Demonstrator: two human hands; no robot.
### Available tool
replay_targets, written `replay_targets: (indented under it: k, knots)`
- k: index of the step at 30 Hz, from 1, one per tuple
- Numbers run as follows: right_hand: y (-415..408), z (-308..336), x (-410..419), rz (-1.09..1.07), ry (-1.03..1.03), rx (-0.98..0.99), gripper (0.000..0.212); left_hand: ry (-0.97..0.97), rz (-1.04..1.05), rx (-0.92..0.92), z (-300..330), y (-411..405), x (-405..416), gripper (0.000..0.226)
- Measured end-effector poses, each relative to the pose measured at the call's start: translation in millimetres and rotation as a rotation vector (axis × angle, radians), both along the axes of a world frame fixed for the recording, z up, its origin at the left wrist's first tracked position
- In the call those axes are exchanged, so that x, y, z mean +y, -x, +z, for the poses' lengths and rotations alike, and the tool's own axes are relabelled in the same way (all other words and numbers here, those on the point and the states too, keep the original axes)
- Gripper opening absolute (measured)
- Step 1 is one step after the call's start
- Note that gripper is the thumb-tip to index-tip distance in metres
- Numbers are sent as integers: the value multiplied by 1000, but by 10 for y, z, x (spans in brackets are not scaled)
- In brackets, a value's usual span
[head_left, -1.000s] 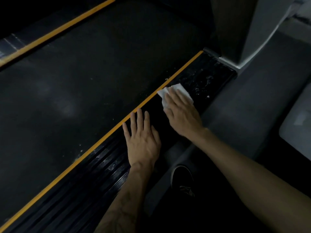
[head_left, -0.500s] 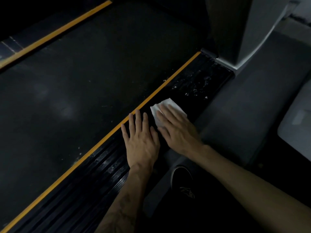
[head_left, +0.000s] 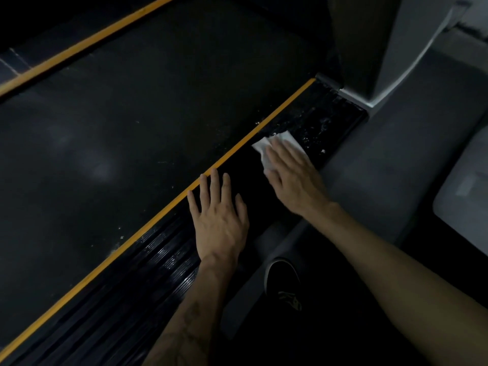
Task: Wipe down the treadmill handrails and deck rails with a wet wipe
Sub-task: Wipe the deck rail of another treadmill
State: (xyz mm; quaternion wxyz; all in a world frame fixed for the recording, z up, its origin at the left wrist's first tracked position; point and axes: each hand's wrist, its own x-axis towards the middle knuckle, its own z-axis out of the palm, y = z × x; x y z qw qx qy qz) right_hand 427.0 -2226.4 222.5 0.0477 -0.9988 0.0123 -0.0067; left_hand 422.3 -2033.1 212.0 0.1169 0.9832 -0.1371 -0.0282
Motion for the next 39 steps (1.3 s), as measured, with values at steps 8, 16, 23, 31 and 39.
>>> replay_targets:
  k: [8, 16, 23, 31, 39]
  knots:
    - [278, -148, 237, 100, -99, -101, 61, 17, -1, 3, 15, -5, -8, 61]
    - [363, -191, 357, 25, -86, -123, 57, 4, 0, -2, 18, -9, -8, 62]
    - [93, -121, -22, -78, -45, -140, 51, 18, 13, -38, -10, 2, -29, 60]
    - [372, -247, 221, 73, -110, -243, 51, 1, 8, -19, 2, -2, -23, 61]
    - [511, -253, 430, 5, -150, -246, 56, 16, 6, -8, 30, -14, -25, 61]
